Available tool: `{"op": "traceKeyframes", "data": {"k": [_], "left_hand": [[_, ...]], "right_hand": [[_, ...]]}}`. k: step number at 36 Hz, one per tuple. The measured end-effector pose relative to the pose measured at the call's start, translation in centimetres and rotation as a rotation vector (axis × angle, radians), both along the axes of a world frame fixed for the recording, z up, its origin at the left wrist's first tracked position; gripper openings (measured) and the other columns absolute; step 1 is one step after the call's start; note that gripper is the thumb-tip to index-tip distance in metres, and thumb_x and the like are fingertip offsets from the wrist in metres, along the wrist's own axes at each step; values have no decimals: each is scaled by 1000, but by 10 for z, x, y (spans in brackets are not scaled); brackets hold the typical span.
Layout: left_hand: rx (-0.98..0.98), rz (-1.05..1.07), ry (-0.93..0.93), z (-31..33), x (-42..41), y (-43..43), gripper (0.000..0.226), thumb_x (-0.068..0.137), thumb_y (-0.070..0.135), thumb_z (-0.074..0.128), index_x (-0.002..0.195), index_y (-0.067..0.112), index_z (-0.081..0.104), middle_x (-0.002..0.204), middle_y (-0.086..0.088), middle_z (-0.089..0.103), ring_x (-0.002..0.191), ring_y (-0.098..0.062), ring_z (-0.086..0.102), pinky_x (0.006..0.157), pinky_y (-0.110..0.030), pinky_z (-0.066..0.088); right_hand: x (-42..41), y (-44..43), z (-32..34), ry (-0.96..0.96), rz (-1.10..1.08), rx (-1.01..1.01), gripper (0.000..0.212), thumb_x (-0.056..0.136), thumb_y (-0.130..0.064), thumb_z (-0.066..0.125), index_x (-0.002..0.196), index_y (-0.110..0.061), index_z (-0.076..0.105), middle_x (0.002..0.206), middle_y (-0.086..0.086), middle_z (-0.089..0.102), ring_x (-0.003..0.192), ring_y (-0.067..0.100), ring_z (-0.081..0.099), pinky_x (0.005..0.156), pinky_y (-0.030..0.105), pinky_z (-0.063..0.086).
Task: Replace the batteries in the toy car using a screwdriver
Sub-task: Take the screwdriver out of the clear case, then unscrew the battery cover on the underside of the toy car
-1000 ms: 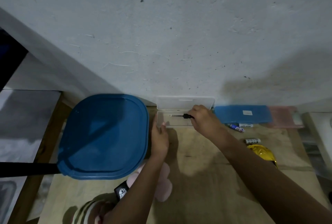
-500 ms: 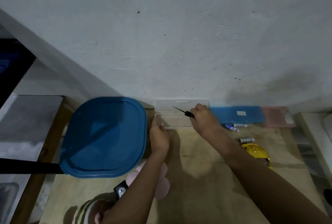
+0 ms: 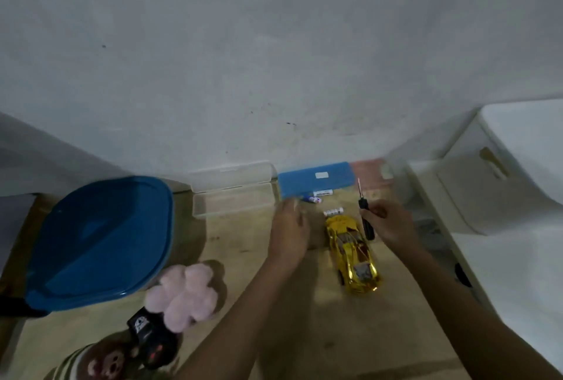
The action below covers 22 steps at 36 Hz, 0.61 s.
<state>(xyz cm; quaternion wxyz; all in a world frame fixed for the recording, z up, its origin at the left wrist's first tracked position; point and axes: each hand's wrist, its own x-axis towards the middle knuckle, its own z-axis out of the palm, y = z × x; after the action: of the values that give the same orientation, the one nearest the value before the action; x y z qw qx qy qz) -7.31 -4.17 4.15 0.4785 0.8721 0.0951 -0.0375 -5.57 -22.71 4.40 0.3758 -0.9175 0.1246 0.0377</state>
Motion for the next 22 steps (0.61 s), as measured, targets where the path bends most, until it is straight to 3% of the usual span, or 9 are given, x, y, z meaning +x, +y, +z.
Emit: {"op": "traceKeyframes", "data": {"k": [3,5,7,10,12,16,19,22], "left_hand": [[36,-166,189,-11,-13,-42,55,98,30,45,145,9,27,150,-13,29,138,-27,29,109,-29,27],[81,-231,283,-19,-21,-63,67,97,41,43,150,13,14,153,-15,21,140,-30,24,110,-36,27],[128,-269,348,-24,-28,-81,76,94,50,41,151,15,5,154,-15,14,139,-33,23,109,-40,30],[227,-260,405,-26,-37,-102,87,90,58,43,150,17,-4,155,-17,5,140,-36,19,107,-43,31],[281,-242,415,-28,-40,-110,95,86,59,50,149,17,-7,154,-18,5,139,-36,18,105,-43,32],[297,-239,441,-29,-40,-112,112,77,58,64,149,20,-13,151,-17,9,138,-34,19,103,-42,34],[267,-239,468,-26,-38,-107,117,72,64,64,149,21,-12,151,-15,10,137,-33,21,103,-43,35],[221,-191,506,-24,-40,-100,113,74,61,64,149,23,-12,153,-16,9,138,-35,20,106,-44,32]], "right_hand": [[-22,-33,-15,75,-51,14,18,82,-11,67,74,5,64,68,10,56,69,22,54,51,21,37],[-31,-49,-29,140,-25,-44,18,82,-14,67,73,1,63,72,12,58,71,22,56,52,14,37],[-36,-59,-39,169,-24,-57,17,82,-15,68,72,-3,61,77,12,58,75,21,55,51,16,35],[-40,-67,-48,226,-17,-14,15,81,-12,68,79,2,66,80,12,60,78,20,57,66,23,40],[-44,-68,-49,284,11,-6,9,80,-11,67,76,-4,65,83,13,64,77,18,58,70,26,45],[-49,-69,-52,273,25,20,28,77,-13,71,63,-24,49,85,11,66,79,20,62,65,24,47],[-50,-73,-54,285,59,5,26,78,-16,70,66,-26,49,90,10,67,77,15,60,57,14,40],[-50,-76,-50,335,91,-5,9,81,-15,67,79,-15,58,91,9,65,81,15,57,67,21,41]]}}
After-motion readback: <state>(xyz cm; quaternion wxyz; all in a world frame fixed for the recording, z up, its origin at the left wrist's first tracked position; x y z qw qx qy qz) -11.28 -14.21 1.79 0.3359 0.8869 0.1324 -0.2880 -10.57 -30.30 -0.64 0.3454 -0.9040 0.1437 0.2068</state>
